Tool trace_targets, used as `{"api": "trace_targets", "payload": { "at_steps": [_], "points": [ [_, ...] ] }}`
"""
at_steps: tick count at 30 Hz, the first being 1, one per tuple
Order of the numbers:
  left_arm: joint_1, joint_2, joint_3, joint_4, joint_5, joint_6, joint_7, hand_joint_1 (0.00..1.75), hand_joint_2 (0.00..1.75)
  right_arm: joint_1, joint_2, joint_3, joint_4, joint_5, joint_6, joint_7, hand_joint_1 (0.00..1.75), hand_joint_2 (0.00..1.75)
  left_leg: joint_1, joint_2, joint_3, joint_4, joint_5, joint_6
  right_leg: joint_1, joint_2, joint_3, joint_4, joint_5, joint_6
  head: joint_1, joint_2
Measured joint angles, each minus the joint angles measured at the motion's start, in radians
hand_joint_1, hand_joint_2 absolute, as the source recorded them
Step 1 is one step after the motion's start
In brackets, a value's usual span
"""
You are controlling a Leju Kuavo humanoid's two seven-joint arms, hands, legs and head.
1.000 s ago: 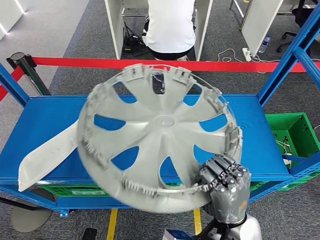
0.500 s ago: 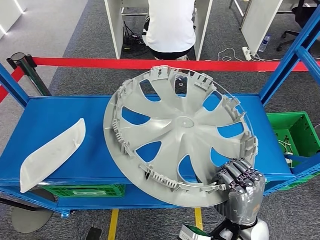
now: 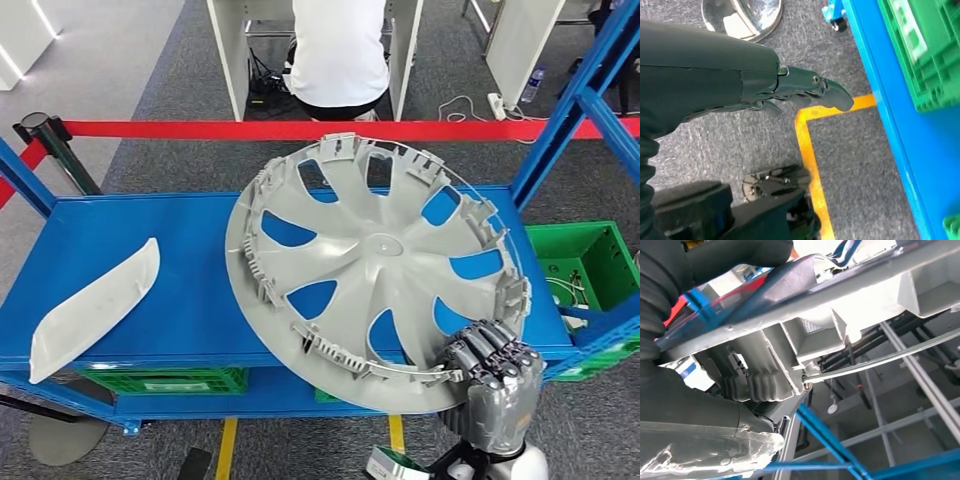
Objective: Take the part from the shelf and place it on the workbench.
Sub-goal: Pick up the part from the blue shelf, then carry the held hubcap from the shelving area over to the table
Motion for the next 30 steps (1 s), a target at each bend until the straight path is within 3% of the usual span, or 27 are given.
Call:
{"api": "trace_targets", "payload": {
  "at_steps": [1,3,5,6,7,8,9,10,12,14,16,18,20,21,22,23,24,26,27,28,30],
  "points": [
    [0.000,0.000,-0.002,0.000,0.000,0.000,0.001,0.00,1.75,0.000,0.001,-0.002,-0.002,0.001,0.000,0.000,1.75,1.75,0.002,0.001,-0.003,0.003,-0.005,-0.006,0.000,0.002,-0.005,0.000,0.004,-0.008,0.000,0.000],
    [-0.002,0.000,-0.006,0.000,-0.002,0.001,0.001,0.00,1.75,0.000,0.003,-0.005,-0.006,0.001,0.000,0.000,1.75,1.75,0.004,0.002,-0.026,0.053,-0.055,-0.014,-0.002,0.003,-0.018,-0.003,0.016,-0.027,-0.003,0.000],
    [-0.005,0.000,-0.011,0.000,-0.004,0.003,0.003,0.00,1.75,0.001,0.005,-0.009,-0.011,0.004,0.000,0.002,1.75,1.75,0.004,0.002,-0.073,0.180,-0.140,-0.019,0.001,0.003,-0.037,-0.002,0.030,-0.039,-0.007,0.000],
    [-0.006,0.001,-0.014,0.000,-0.006,0.004,0.004,0.00,1.75,0.002,0.005,-0.011,-0.013,0.006,0.000,0.003,1.75,1.75,0.003,0.002,-0.092,0.240,-0.168,-0.020,0.003,0.004,-0.046,-0.002,0.036,-0.041,-0.007,0.000],
    [-0.006,0.001,-0.017,0.000,-0.007,0.005,0.005,0.00,1.75,0.004,0.005,-0.014,-0.015,0.008,0.000,0.005,1.75,1.75,0.003,0.002,-0.098,0.275,-0.178,-0.019,0.005,0.005,-0.056,-0.002,0.043,-0.042,-0.007,0.000],
    [-0.007,0.001,-0.019,0.000,-0.008,0.005,0.007,0.00,1.75,0.006,0.005,-0.016,-0.017,0.009,0.000,0.007,1.75,1.75,0.003,0.002,-0.086,0.271,-0.167,-0.017,0.006,0.006,-0.064,-0.001,0.050,-0.041,-0.007,0.000],
    [-0.009,0.001,-0.022,0.000,-0.010,0.006,0.009,0.00,1.75,0.008,0.005,-0.017,-0.020,0.010,0.000,0.009,1.75,1.75,0.002,0.002,-0.055,0.230,-0.142,-0.013,0.007,0.008,-0.072,-0.001,0.057,-0.039,-0.007,0.000],
    [-0.011,0.002,-0.024,0.000,-0.010,0.007,0.011,0.00,1.75,0.010,0.005,-0.019,-0.025,0.010,0.000,0.012,1.75,1.75,0.001,-0.001,-0.010,0.163,-0.113,-0.009,0.008,0.011,-0.079,-0.001,0.064,-0.036,-0.007,0.000],
    [-0.017,0.002,-0.027,0.000,-0.012,0.009,0.016,0.00,1.75,0.013,0.006,-0.023,-0.035,0.009,0.000,0.016,1.75,1.75,-0.002,-0.008,0.071,0.032,-0.086,-0.001,0.010,0.016,-0.090,-0.002,0.079,-0.026,-0.006,0.000],
    [-0.021,0.002,-0.030,0.000,-0.012,0.011,0.019,0.00,1.75,0.016,0.007,-0.028,-0.045,0.009,0.000,0.019,1.75,1.75,-0.006,-0.012,0.092,-0.015,-0.086,0.004,0.010,0.019,-0.096,-0.005,0.095,-0.014,-0.008,0.000],
    [-0.023,0.000,-0.033,0.000,-0.014,0.012,0.020,0.00,1.75,0.020,0.007,-0.031,-0.054,0.010,0.000,0.021,1.75,1.75,-0.006,-0.006,0.082,-0.018,-0.072,0.015,0.008,0.022,-0.099,-0.009,0.104,-0.002,-0.010,0.000],
    [-0.025,-0.002,-0.036,0.000,-0.016,0.012,0.021,0.00,1.75,0.026,0.007,-0.034,-0.063,0.010,0.000,0.020,1.75,1.75,-0.004,0.003,0.067,-0.022,-0.054,0.031,0.006,0.015,-0.119,0.030,0.057,0.007,-0.007,0.000],
    [-0.026,-0.004,-0.040,0.000,-0.018,0.012,0.024,0.00,1.75,0.034,0.007,-0.035,-0.070,0.006,0.000,0.013,1.75,1.75,-0.004,0.010,0.046,-0.021,-0.036,0.039,0.006,0.006,-0.157,0.148,-0.038,0.014,-0.004,0.000],
    [-0.025,-0.004,-0.042,0.000,-0.019,0.012,0.025,0.00,1.75,0.037,0.007,-0.036,-0.073,0.003,0.000,0.010,1.75,1.75,-0.005,0.014,0.034,-0.020,-0.027,0.040,0.006,0.004,-0.172,0.215,-0.073,0.018,-0.004,0.000],
    [-0.025,-0.004,-0.045,0.000,-0.019,0.012,0.026,0.00,1.75,0.041,0.007,-0.037,-0.076,0.001,0.000,0.007,1.75,1.75,-0.006,0.017,0.022,-0.020,-0.017,0.040,0.006,0.004,-0.176,0.262,-0.088,0.019,-0.004,0.000],
    [-0.024,-0.004,-0.046,0.000,-0.020,0.012,0.027,0.00,1.75,0.045,0.007,-0.039,-0.077,0.000,0.000,0.006,1.75,1.75,-0.007,0.021,0.010,-0.019,-0.008,0.039,0.006,0.004,-0.164,0.277,-0.081,0.020,-0.004,0.000],
    [-0.024,-0.005,-0.048,0.000,-0.021,0.012,0.028,0.00,1.75,0.047,0.007,-0.041,-0.079,-0.001,0.000,0.005,1.75,1.75,-0.007,0.023,-0.001,-0.019,0.001,0.038,0.006,0.003,-0.133,0.253,-0.058,0.019,-0.004,0.000],
    [-0.025,-0.006,-0.051,0.000,-0.025,0.012,0.033,0.00,1.75,0.051,0.007,-0.045,-0.086,-0.002,0.000,0.003,1.75,1.75,-0.009,0.027,-0.019,-0.017,0.017,0.031,0.008,-0.008,-0.030,0.120,-0.022,0.015,-0.004,0.000],
    [-0.025,-0.006,-0.052,0.000,-0.027,0.012,0.036,0.00,1.75,0.052,0.007,-0.046,-0.091,0.000,0.000,0.003,1.75,1.75,-0.011,0.028,-0.025,-0.016,0.024,0.026,0.010,-0.014,0.020,0.048,-0.022,0.011,-0.005,0.000],
    [-0.025,-0.006,-0.054,0.000,-0.029,0.012,0.037,0.00,1.75,0.053,0.007,-0.047,-0.096,0.003,0.000,0.004,1.75,1.75,-0.012,0.030,-0.029,-0.015,0.033,0.021,0.012,-0.020,0.050,-0.004,-0.030,0.008,-0.006,0.000],
    [-0.024,-0.006,-0.058,0.000,-0.031,0.012,0.038,0.00,1.75,0.055,0.008,-0.050,-0.107,0.010,0.000,0.008,1.75,1.75,-0.011,0.034,-0.032,-0.017,0.049,0.008,0.018,-0.019,0.059,-0.037,-0.036,-0.005,-0.007,0.000]
  ]
}}
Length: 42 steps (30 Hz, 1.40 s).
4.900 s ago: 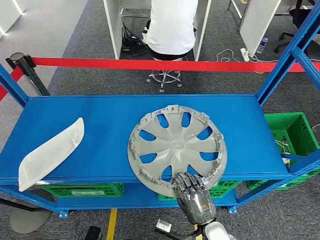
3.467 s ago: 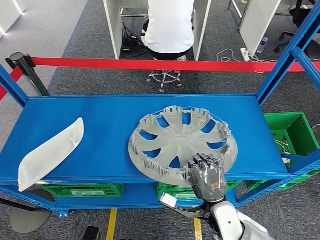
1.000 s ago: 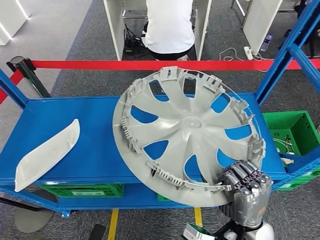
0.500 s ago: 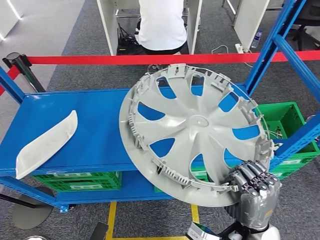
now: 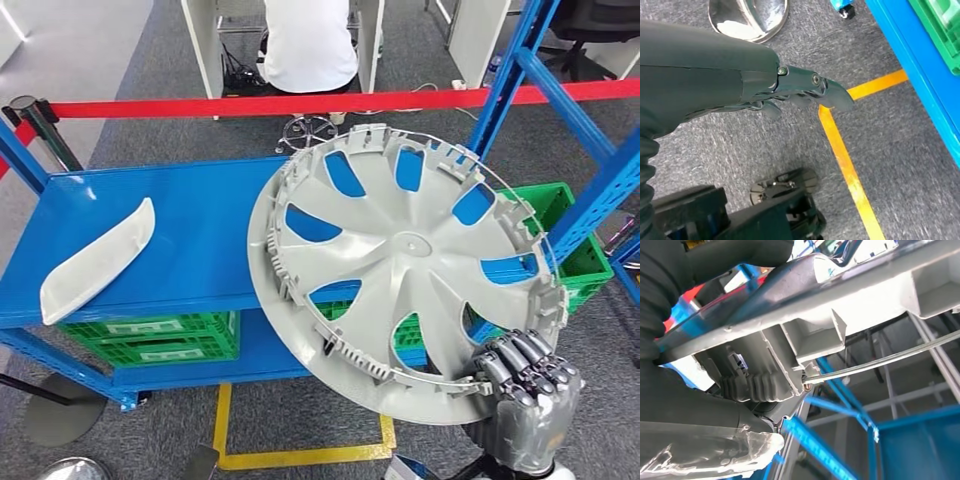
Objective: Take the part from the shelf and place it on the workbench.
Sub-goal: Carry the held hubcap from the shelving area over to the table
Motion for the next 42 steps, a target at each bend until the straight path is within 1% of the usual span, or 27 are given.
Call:
{"api": "trace_targets", "payload": {
  "at_steps": [2,4,6,7,9,11,13,15,17,18,19,21,22,23,24,26,28,30,32,33,34,36,37,38,39,40,42],
  "points": [
    [0.001,0.002,-0.004,0.000,0.000,0.000,0.000,0.00,1.75,0.001,0.000,-0.004,-0.007,0.004,0.000,0.002,1.75,1.75,0.003,-0.001,-0.009,0.006,-0.009,-0.013,-0.002,0.004,-0.017,0.000,0.018,-0.020,0.000,0.000],
    [0.002,0.003,-0.010,0.000,0.000,0.000,0.000,0.00,1.75,0.002,0.000,-0.006,-0.012,0.006,0.000,0.003,1.75,1.75,0.005,-0.010,-0.035,0.072,-0.087,-0.024,-0.005,0.008,-0.039,-0.003,0.044,-0.038,-0.003,0.000],
    [0.002,0.003,-0.013,0.000,0.000,0.000,0.000,0.00,1.75,0.003,0.000,-0.008,-0.014,0.007,0.000,0.005,1.75,1.75,0.006,-0.016,-0.068,0.200,-0.183,-0.030,-0.005,0.015,-0.069,-0.002,0.070,-0.043,-0.005,0.000],
    [0.002,0.004,-0.013,0.000,0.000,0.000,0.001,0.00,1.75,0.004,0.000,-0.010,-0.014,0.010,0.000,0.006,1.75,1.75,0.006,-0.017,-0.076,0.253,-0.205,-0.032,-0.005,0.018,-0.084,-0.001,0.082,-0.042,-0.005,0.000],
    [0.001,0.004,-0.014,0.000,0.000,0.000,0.004,0.00,1.75,0.006,0.000,-0.012,-0.016,0.020,0.000,0.009,1.75,1.75,0.006,-0.018,-0.048,0.270,-0.183,-0.031,-0.005,0.024,-0.115,0.000,0.105,-0.039,-0.005,0.000],
    [-0.002,0.004,-0.016,0.000,-0.002,-0.002,0.010,0.00,1.75,0.007,0.000,-0.013,-0.022,0.035,0.000,0.013,1.75,1.75,0.006,-0.026,0.044,0.158,-0.135,-0.025,-0.005,0.032,-0.141,0.002,0.128,-0.033,-0.005,0.000],
    [-0.006,0.004,-0.018,0.000,-0.006,-0.006,0.017,0.00,1.75,0.008,0.000,-0.013,-0.034,0.050,0.000,0.021,1.75,1.75,0.005,-0.040,0.136,0.017,-0.133,-0.015,-0.004,0.038,-0.159,0.002,0.150,-0.023,-0.004,0.000],
    [-0.011,0.004,-0.021,0.000,-0.010,-0.011,0.025,0.00,1.75,0.010,0.001,-0.012,-0.044,0.066,0.000,0.034,1.75,1.75,0.001,-0.045,0.162,-0.036,-0.143,-0.003,-0.004,0.042,-0.166,-0.003,0.172,-0.011,-0.006,0.000],
    [-0.014,0.002,-0.024,0.000,-0.017,-0.016,0.034,0.00,1.75,0.014,0.001,-0.011,-0.053,0.085,0.000,0.054,1.75,1.75,0.001,-0.037,0.144,-0.034,-0.125,0.011,-0.007,0.042,-0.175,-0.003,0.177,0.001,-0.009,0.000],
    [-0.016,0.002,-0.027,0.000,-0.021,-0.017,0.039,0.00,1.75,0.017,0.001,-0.011,-0.057,0.097,0.000,0.067,1.75,1.75,0.002,-0.033,0.134,-0.034,-0.114,0.020,-0.008,0.038,-0.186,0.014,0.154,0.006,-0.007,0.000],
    [-0.018,0.001,-0.029,0.000,-0.024,-0.018,0.042,0.00,1.75,0.020,0.001,-0.010,-0.061,0.110,0.000,0.082,1.75,1.75,0.004,-0.028,0.122,-0.035,-0.102,0.026,-0.008,0.032,-0.201,0.053,0.111,0.010,-0.005,0.000],
    [-0.021,0.001,-0.036,0.000,-0.030,-0.018,0.049,0.00,1.75,0.025,0.001,-0.003,-0.070,0.139,0.000,0.117,1.75,1.75,0.002,-0.020,0.095,-0.034,-0.079,0.033,-0.009,0.024,-0.234,0.188,0.006,0.016,-0.001,0.000],
    [-0.023,0.001,-0.039,0.000,-0.034,-0.018,0.053,0.00,1.75,0.028,0.001,0.001,-0.075,0.151,0.000,0.132,1.75,1.75,0.001,-0.015,0.080,-0.033,-0.067,0.033,-0.009,0.023,-0.243,0.254,-0.023,0.019,-0.001,0.000],
    [-0.024,0.001,-0.042,0.000,-0.037,-0.018,0.056,0.00,1.75,0.031,0.001,0.005,-0.079,0.161,0.000,0.145,1.75,1.75,0.001,-0.010,0.065,-0.032,-0.056,0.033,-0.009,0.022,-0.240,0.296,-0.028,0.021,-0.001,0.000],
    [-0.025,0.001,-0.045,0.000,-0.041,-0.018,0.059,0.00,1.75,0.034,0.001,0.008,-0.083,0.167,0.000,0.153,1.75,1.75,0.000,-0.006,0.050,-0.030,-0.045,0.031,-0.009,0.022,-0.221,0.303,-0.012,0.021,-0.001,0.000],
    [-0.031,0.000,-0.052,-0.002,-0.049,-0.019,0.067,0.00,1.75,0.038,0.001,0.012,-0.091,0.177,0.000,0.164,1.75,1.75,0.000,0.000,0.024,-0.026,-0.025,0.025,-0.009,0.015,-0.126,0.203,0.033,0.019,-0.001,0.000],
    [-0.038,0.000,-0.061,-0.003,-0.057,-0.018,0.074,0.00,1.75,0.042,0.001,0.017,-0.102,0.185,0.000,0.171,1.75,1.75,-0.002,0.004,0.006,-0.023,-0.007,0.015,-0.005,0.000,-0.011,0.044,0.024,0.016,-0.002,0.000],
    [-0.043,0.000,-0.068,-0.003,-0.062,-0.018,0.079,0.00,1.75,0.047,0.002,0.020,-0.112,0.190,0.000,0.175,1.75,1.75,-0.003,0.008,-0.001,-0.026,0.013,0.006,0.001,-0.004,0.026,-0.033,0.005,0.008,-0.002,0.000],
    [-0.045,0.000,-0.075,-0.003,-0.064,-0.018,0.084,0.00,1.75,0.052,0.002,0.021,-0.119,0.192,0.000,0.177,1.75,1.75,0.000,0.008,-0.007,-0.028,0.020,-0.005,0.001,0.001,0.009,-0.038,0.020,-0.009,-0.001,0.000],
    [-0.044,0.000,-0.079,-0.003,-0.065,-0.019,0.085,0.00,1.75,0.053,0.003,0.022,-0.121,0.194,0.000,0.179,1.75,1.75,0.002,0.004,-0.016,-0.015,-0.001,-0.011,0.000,0.003,0.002,-0.039,0.030,-0.019,-0.002,0.000],
    [-0.044,0.000,-0.083,-0.004,-0.067,-0.019,0.087,0.00,1.75,0.053,0.003,0.022,-0.122,0.195,0.000,0.181,1.75,1.75,0.003,-0.003,-0.029,0.020,-0.039,-0.017,-0.002,0.005,-0.005,-0.040,0.041,-0.028,-0.004,0.000],
    [-0.045,0.001,-0.088,-0.004,-0.071,-0.019,0.088,0.00,1.75,0.055,0.003,0.023,-0.125,0.200,0.000,0.188,1.75,1.75,0.004,-0.014,-0.066,0.150,-0.140,-0.023,-0.003,0.010,-0.024,-0.037,0.059,-0.037,-0.006,0.000],
    [-0.046,0.001,-0.090,-0.004,-0.072,-0.019,0.088,0.00,1.75,0.057,0.003,0.023,-0.126,0.202,0.000,0.191,1.75,1.75,0.005,-0.016,-0.082,0.217,-0.175,-0.024,-0.003,0.013,-0.036,-0.036,0.068,-0.037,-0.006,0.000],
    [-0.046,0.001,-0.091,-0.004,-0.074,-0.019,0.089,0.00,1.75,0.059,0.003,0.023,-0.128,0.203,0.000,0.193,1.75,1.75,0.005,-0.017,-0.087,0.262,-0.189,-0.025,-0.004,0.016,-0.049,-0.034,0.076,-0.036,-0.006,0.000],
    [-0.046,0.002,-0.092,-0.004,-0.075,-0.019,0.090,0.00,1.75,0.061,0.003,0.023,-0.130,0.203,0.000,0.194,1.75,1.75,0.005,-0.017,-0.074,0.269,-0.182,-0.025,-0.005,0.020,-0.062,-0.031,0.083,-0.033,-0.006,0.000],
    [-0.047,0.002,-0.093,-0.004,-0.077,-0.019,0.090,0.00,1.75,0.064,0.003,0.023,-0.132,0.204,0.000,0.196,1.75,1.75,0.006,-0.018,-0.042,0.236,-0.159,-0.025,-0.006,0.024,-0.073,-0.027,0.090,-0.030,-0.006,0.000],
    [-0.050,0.001,-0.095,-0.005,-0.081,-0.019,0.091,0.00,1.75,0.067,0.003,0.023,-0.138,0.206,0.000,0.202,1.75,1.75,0.008,-0.030,0.056,0.098,-0.115,-0.022,-0.008,0.032,-0.094,-0.017,0.099,-0.020,-0.006,0.000]
  ]
}}
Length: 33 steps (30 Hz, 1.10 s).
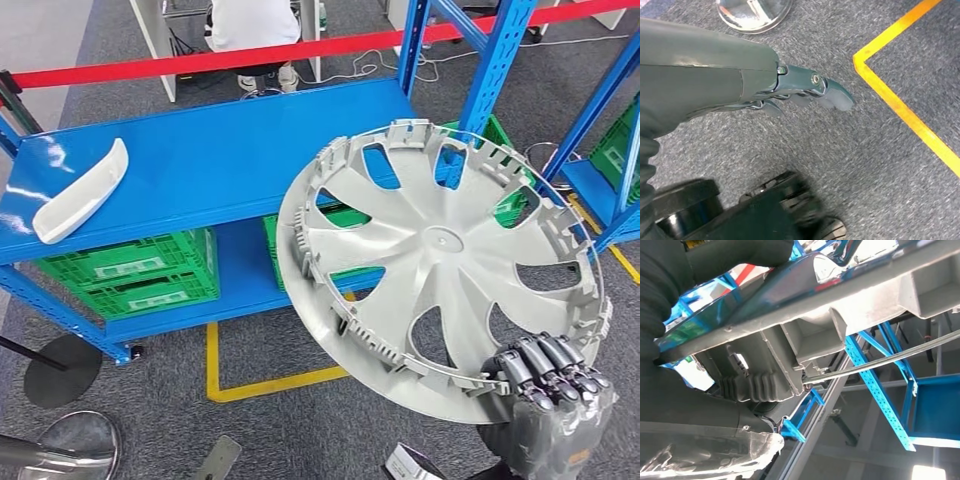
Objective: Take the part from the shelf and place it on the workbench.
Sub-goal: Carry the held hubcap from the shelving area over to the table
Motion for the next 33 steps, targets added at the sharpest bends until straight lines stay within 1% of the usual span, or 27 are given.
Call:
{"api": "trace_targets", "payload": {
  "at_steps": [1,2,3,5,6,7,10,11,12,13,14,15,16,17,18,20,21,22,23,25,26,27,28,29,30,31,33],
  "points": [
    [-0.002,0.000,-0.001,0.000,-0.002,0.000,0.001,0.00,1.75,0.001,0.000,0.000,-0.003,0.002,0.000,0.003,1.75,1.75,0.001,-0.009,0.039,-0.063,0.007,0.002,0.000,0.003,-0.009,0.005,0.005,0.006,0.000,0.000],
    [-0.004,-0.001,-0.002,-0.001,-0.005,-0.001,0.002,0.00,1.75,0.001,0.000,0.000,-0.007,0.005,0.000,0.007,1.75,1.75,0.001,-0.017,0.061,-0.103,0.006,0.005,0.001,0.006,-0.017,0.009,0.011,0.012,0.000,0.000],
    [-0.006,-0.001,-0.004,-0.001,-0.007,-0.001,0.003,0.00,1.75,0.003,0.000,0.000,-0.011,0.009,0.000,0.011,1.75,1.75,-0.001,-0.021,0.067,-0.120,0.002,0.008,0.001,0.008,-0.023,0.011,0.018,0.019,0.001,0.000],
    [-0.006,-0.003,-0.008,-0.002,-0.011,-0.002,0.004,0.00,1.75,0.008,0.000,0.000,-0.017,0.015,0.000,0.018,1.75,1.75,-0.001,-0.015,0.056,-0.120,0.009,0.021,-0.001,0.012,-0.032,0.012,0.027,0.033,0.001,0.000],
    [-0.007,-0.005,-0.010,-0.002,-0.012,-0.003,0.005,0.00,1.75,0.011,0.001,0.000,-0.020,0.017,0.000,0.021,1.75,1.75,-0.001,-0.011,0.048,-0.120,0.016,0.030,-0.002,0.010,-0.041,0.023,0.012,0.038,0.002,0.000],
    [-0.008,-0.007,-0.012,-0.002,-0.012,-0.004,0.006,0.00,1.75,0.014,0.001,0.000,-0.022,0.017,0.000,0.023,1.75,1.75,0.000,-0.005,0.039,-0.120,0.023,0.040,-0.002,0.005,-0.054,0.053,-0.019,0.042,0.005,0.000],
    [-0.010,-0.008,-0.016,-0.002,-0.012,-0.006,0.006,0.00,1.75,0.016,0.000,0.000,-0.024,0.018,0.000,0.025,1.75,1.75,-0.004,0.010,0.008,-0.120,0.050,0.054,-0.003,-0.009,-0.105,0.242,-0.155,0.051,0.011,0.000],
    [-0.010,-0.008,-0.016,-0.002,-0.012,-0.007,0.007,0.00,1.75,0.017,0.000,0.000,-0.024,0.018,0.000,0.025,1.75,1.75,-0.007,0.016,-0.003,-0.118,0.059,0.055,-0.002,-0.009,-0.110,0.294,-0.170,0.051,0.011,0.000],
    [-0.010,-0.008,-0.017,-0.002,-0.012,-0.007,0.007,0.00,1.75,0.017,0.000,0.000,-0.024,0.018,0.000,0.025,1.75,1.75,-0.010,0.021,-0.015,-0.117,0.068,0.055,-0.002,-0.009,-0.100,0.316,-0.162,0.050,0.011,0.000],
    [-0.010,-0.008,-0.017,-0.002,-0.012,-0.008,0.008,0.00,1.75,0.018,0.000,0.000,-0.024,0.018,0.000,0.025,1.75,1.75,-0.012,0.025,-0.028,-0.115,0.077,0.055,-0.001,-0.010,-0.074,0.302,-0.134,0.047,0.011,0.000],
    [-0.011,-0.008,-0.017,-0.003,-0.012,-0.008,0.008,0.00,1.75,0.018,0.000,0.000,-0.024,0.018,0.000,0.025,1.75,1.75,-0.015,0.028,-0.040,-0.114,0.087,0.054,0.000,-0.012,-0.029,0.253,-0.102,0.043,0.011,0.000],
    [-0.012,-0.008,-0.018,-0.003,-0.012,-0.008,0.009,0.00,1.75,0.018,0.001,0.000,-0.025,0.018,0.000,0.025,1.75,1.75,-0.017,0.030,-0.049,-0.113,0.096,0.052,0.002,-0.018,0.026,0.177,-0.089,0.038,0.011,0.000],
    [-0.013,-0.008,-0.018,-0.003,-0.012,-0.008,0.009,0.00,1.75,0.017,0.001,0.000,-0.027,0.019,0.000,0.026,1.75,1.75,-0.019,0.032,-0.057,-0.112,0.105,0.049,0.005,-0.025,0.085,0.092,-0.091,0.033,0.010,0.000],
    [-0.014,-0.008,-0.018,-0.003,-0.012,-0.008,0.009,0.00,1.75,0.018,0.001,0.000,-0.029,0.021,0.000,0.027,1.75,1.75,-0.020,0.033,-0.060,-0.113,0.115,0.045,0.008,-0.031,0.123,0.028,-0.101,0.028,0.009,0.000],
    [-0.014,-0.008,-0.018,-0.003,-0.013,-0.007,0.009,0.00,1.75,0.018,0.001,0.000,-0.032,0.024,0.000,0.029,1.75,1.75,-0.020,0.034,-0.063,-0.114,0.126,0.041,0.012,-0.035,0.143,-0.012,-0.114,0.024,0.010,0.000],
    [-0.013,-0.007,-0.020,-0.004,-0.015,-0.007,0.012,0.00,1.75,0.020,0.001,0.000,-0.037,0.031,0.000,0.037,1.75,1.75,-0.016,0.036,-0.069,-0.117,0.142,0.030,0.015,-0.031,0.130,-0.022,-0.103,0.009,0.012,0.000],
    [-0.011,-0.007,-0.022,-0.004,-0.016,-0.007,0.013,0.00,1.75,0.020,0.001,0.000,-0.039,0.033,0.000,0.040,1.75,1.75,-0.014,0.034,-0.076,-0.112,0.131,0.023,0.015,-0.029,0.120,-0.022,-0.092,0.001,0.014,0.000],
    [-0.009,-0.006,-0.023,-0.004,-0.018,-0.007,0.014,0.00,1.75,0.021,0.002,0.000,-0.040,0.035,0.000,0.043,1.75,1.75,-0.013,0.029,-0.085,-0.093,0.099,0.016,0.013,-0.027,0.109,-0.023,-0.079,-0.009,0.011,0.000],
    [-0.007,-0.006,-0.024,-0.004,-0.020,-0.007,0.015,0.00,1.75,0.022,0.002,0.000,-0.041,0.037,0.000,0.046,1.75,1.75,-0.012,0.023,-0.096,-0.056,0.048,0.011,0.011,-0.025,0.096,-0.023,-0.065,-0.016,0.009,0.000],
    [-0.007,-0.006,-0.026,-0.005,-0.023,-0.007,0.016,0.00,1.75,0.026,0.002,0.000,-0.044,0.041,0.000,0.052,1.75,1.75,-0.009,0.015,-0.121,0.072,-0.061,0.003,0.011,-0.018,0.066,-0.020,-0.036,-0.022,0.005,0.000],
    [-0.008,-0.006,-0.026,-0.005,-0.025,-0.007,0.016,0.00,1.75,0.029,0.002,0.000,-0.046,0.043,0.000,0.054,1.75,1.75,-0.008,0.014,-0.128,0.132,-0.086,0.000,0.011,-0.015,0.048,-0.018,-0.023,-0.021,0.005,0.000],
    [-0.009,-0.006,-0.027,-0.006,-0.026,-0.007,0.017,0.00,1.75,0.032,0.002,-0.001,-0.048,0.044,0.000,0.056,1.75,1.75,-0.007,0.013,-0.123,0.170,-0.085,-0.001,0.011,-0.011,0.029,-0.014,-0.010,-0.019,0.005,0.000],
    [-0.010,-0.006,-0.027,-0.006,-0.027,-0.006,0.017,0.00,1.75,0.035,0.002,-0.001,-0.050,0.044,0.000,0.057,1.75,1.75,-0.007,0.013,-0.104,0.174,-0.063,-0.002,0.010,-0.008,0.010,-0.009,0.000,-0.016,0.005,0.000],
    [-0.010,-0.006,-0.027,-0.006,-0.029,-0.006,0.017,0.00,1.75,0.037,0.002,-0.001,-0.051,0.045,0.000,0.058,1.75,1.75,-0.006,0.011,-0.071,0.145,-0.033,-0.002,0.009,-0.005,-0.008,-0.002,0.010,-0.013,0.005,0.000],
    [-0.011,-0.007,-0.028,-0.006,-0.030,-0.005,0.017,0.00,1.75,0.040,0.002,-0.002,-0.054,0.045,0.000,0.059,1.75,1.75,-0.004,0.004,-0.022,0.087,-0.014,-0.002,0.008,-0.002,-0.025,0.005,0.019,-0.009,0.005,0.000],
    [-0.012,-0.008,-0.029,-0.007,-0.032,-0.004,0.017,0.00,1.75,0.042,0.002,-0.003,-0.058,0.045,0.000,0.061,1.75,1.75,-0.003,-0.005,0.033,0.011,-0.012,0.000,0.008,0.002,-0.041,0.013,0.028,-0.004,0.005,0.000],
    [-0.014,-0.011,-0.032,-0.010,-0.034,-0.002,0.017,0.00,1.75,0.049,0.002,-0.004,-0.068,0.045,0.000,0.063,1.75,1.75,-0.003,-0.021,0.103,-0.099,-0.033,0.009,0.009,0.008,-0.061,0.021,0.048,0.006,0.005,0.000]
  ]
}}
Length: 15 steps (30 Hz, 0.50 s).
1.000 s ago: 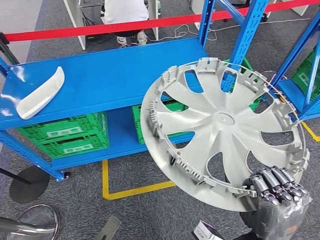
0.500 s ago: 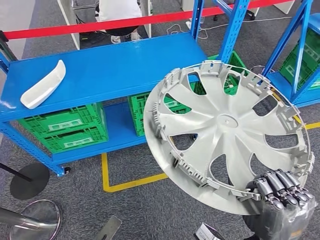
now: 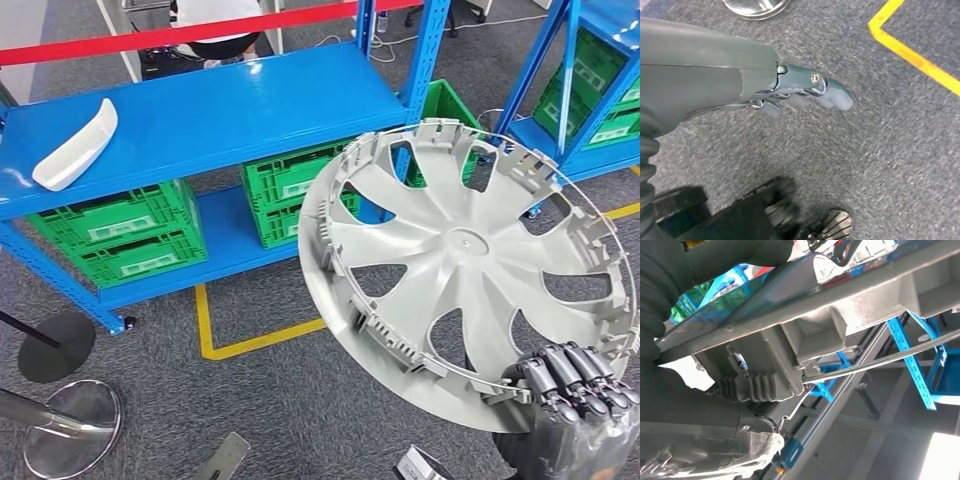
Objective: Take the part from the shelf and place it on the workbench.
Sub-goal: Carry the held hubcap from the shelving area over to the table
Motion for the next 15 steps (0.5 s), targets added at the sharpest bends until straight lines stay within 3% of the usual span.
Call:
{"api": "trace_targets", "payload": {
  "at_steps": [2,3,4,5,7,8,9,10,11,12,14,15],
  "points": [
    [0.000,-0.004,-0.003,-0.001,-0.001,0.002,0.000,0.00,1.75,0.006,0.000,-0.001,-0.007,0.000,0.000,0.001,1.75,1.75,-0.003,0.003,0.002,-0.020,-0.002,0.016,-0.001,0.005,-0.008,-0.002,0.020,0.012,0.000,0.000],
    [0.000,-0.005,-0.004,-0.001,-0.001,0.002,0.000,0.00,1.75,0.008,0.000,-0.001,-0.009,0.000,0.000,0.001,1.75,1.75,-0.003,0.008,-0.007,-0.019,0.006,0.025,-0.003,0.004,-0.013,0.001,0.014,0.018,0.000,0.000],
    [0.000,-0.007,-0.005,-0.001,-0.002,0.002,0.001,0.00,1.75,0.010,0.000,-0.002,-0.011,0.000,0.000,0.002,1.75,1.75,-0.003,0.014,-0.016,-0.018,0.016,0.034,-0.005,0.001,-0.022,0.017,-0.011,0.024,0.001,0.000],
    [0.000,-0.008,-0.006,-0.002,-0.002,0.003,0.001,0.00,1.75,0.012,0.000,-0.002,-0.013,0.000,0.000,0.002,1.75,1.75,-0.002,0.020,-0.028,-0.019,0.028,0.042,-0.006,-0.005,-0.034,0.053,-0.055,0.029,0.003,0.000],
    [0.000,-0.008,-0.009,-0.002,-0.003,0.002,0.001,0.00,1.75,0.014,0.000,-0.002,-0.015,0.000,0.000,0.003,1.75,1.75,-0.003,0.030,-0.056,-0.017,0.053,0.049,-0.007,-0.015,-0.061,0.175,-0.164,0.036,0.007,0.000],
    [0.000,-0.008,-0.009,-0.002,-0.004,0.002,0.001,0.00,1.75,0.015,0.000,-0.002,-0.015,0.001,0.000,0.004,1.75,1.75,-0.004,0.035,-0.072,-0.016,0.066,0.048,-0.007,-0.016,-0.069,0.240,-0.194,0.039,0.007,0.000],
    [0.000,-0.008,-0.009,-0.002,-0.006,0.001,0.001,0.00,1.75,0.016,0.000,-0.002,-0.015,0.002,0.000,0.006,1.75,1.75,-0.005,0.040,-0.089,-0.016,0.080,0.048,-0.007,-0.017,-0.067,0.285,-0.196,0.040,0.008,0.000],
    [0.000,-0.008,-0.010,-0.002,-0.008,-0.001,0.001,0.00,1.75,0.018,0.000,-0.003,-0.015,0.003,0.000,0.009,1.75,1.75,-0.006,0.045,-0.107,-0.015,0.093,0.047,-0.007,-0.017,-0.049,0.299,-0.175,0.040,0.008,0.000],
    [0.000,-0.008,-0.010,-0.002,-0.009,-0.002,0.001,0.00,1.75,0.019,0.000,-0.003,-0.015,0.005,0.000,0.013,1.75,1.75,-0.007,0.050,-0.124,-0.014,0.107,0.045,-0.007,-0.018,-0.015,0.279,-0.143,0.039,0.008,0.000],
    [-0.001,-0.008,-0.010,-0.002,-0.010,-0.003,0.002,0.00,1.75,0.020,0.000,-0.004,-0.016,0.006,0.000,0.015,1.75,1.75,-0.008,0.053,-0.138,-0.014,0.119,0.042,-0.007,-0.022,0.037,0.224,-0.119,0.037,0.008,0.000],
    [-0.003,-0.007,-0.010,-0.002,-0.011,-0.006,0.002,0.00,1.75,0.020,0.000,-0.005,-0.021,0.008,0.000,0.019,1.75,1.75,-0.011,0.056,-0.158,-0.013,0.142,0.033,-0.004,-0.034,0.159,0.062,-0.130,0.032,0.007,0.000],
    [-0.004,-0.007,-0.010,-0.002,-0.012,-0.006,0.003,0.00,1.75,0.021,0.000,-0.005,-0.024,0.009,0.000,0.021,1.75,1.75,-0.012,0.057,-0.163,-0.014,0.154,0.029,-0.002,-0.038,0.195,0.000,-0.146,0.027,0.007,0.000]
  ]
}}
